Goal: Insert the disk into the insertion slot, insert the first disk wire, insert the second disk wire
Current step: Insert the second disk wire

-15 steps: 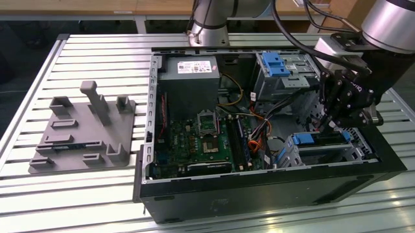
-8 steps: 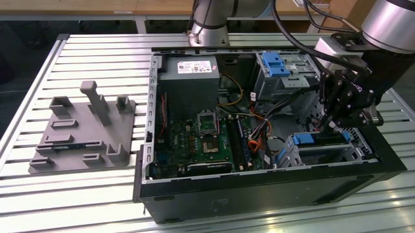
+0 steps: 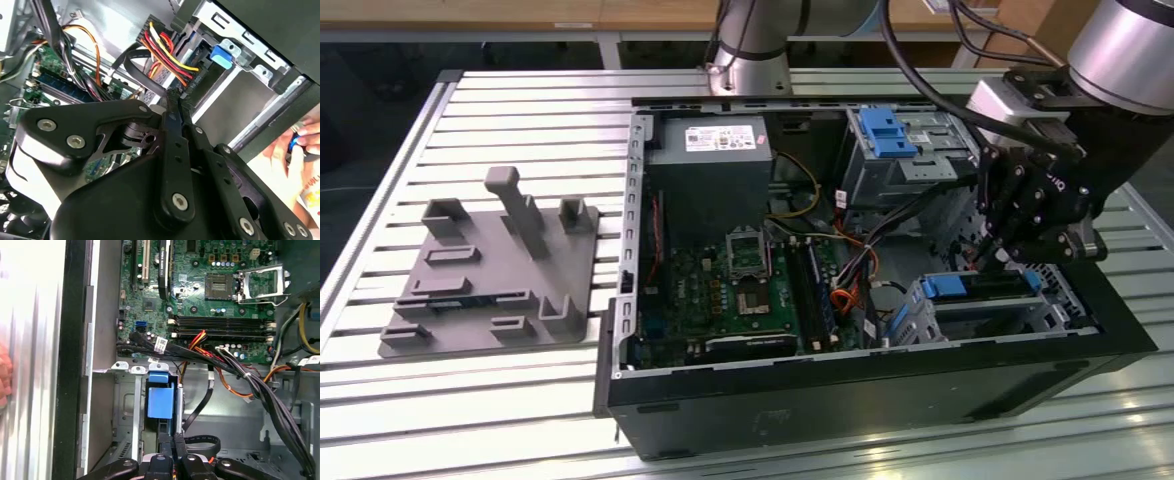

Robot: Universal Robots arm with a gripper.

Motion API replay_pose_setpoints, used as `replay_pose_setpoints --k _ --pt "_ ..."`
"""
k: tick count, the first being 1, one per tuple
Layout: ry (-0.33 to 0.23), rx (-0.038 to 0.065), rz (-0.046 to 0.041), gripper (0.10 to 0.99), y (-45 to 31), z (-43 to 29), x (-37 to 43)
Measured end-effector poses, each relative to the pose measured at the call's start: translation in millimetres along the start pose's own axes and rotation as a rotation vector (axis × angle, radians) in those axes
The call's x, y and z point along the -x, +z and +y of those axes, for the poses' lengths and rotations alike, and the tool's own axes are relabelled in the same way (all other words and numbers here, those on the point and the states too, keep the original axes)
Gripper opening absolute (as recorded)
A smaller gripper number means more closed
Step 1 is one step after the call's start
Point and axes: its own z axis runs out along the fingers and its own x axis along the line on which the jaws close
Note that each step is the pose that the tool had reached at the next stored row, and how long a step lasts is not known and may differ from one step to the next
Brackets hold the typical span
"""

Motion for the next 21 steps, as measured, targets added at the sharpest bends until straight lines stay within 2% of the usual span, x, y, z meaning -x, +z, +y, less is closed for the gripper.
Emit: replay_pose_setpoints --k 21 --pt "0.000 0.000 -0.0014 0.145 0.6 0.0 -5.7"
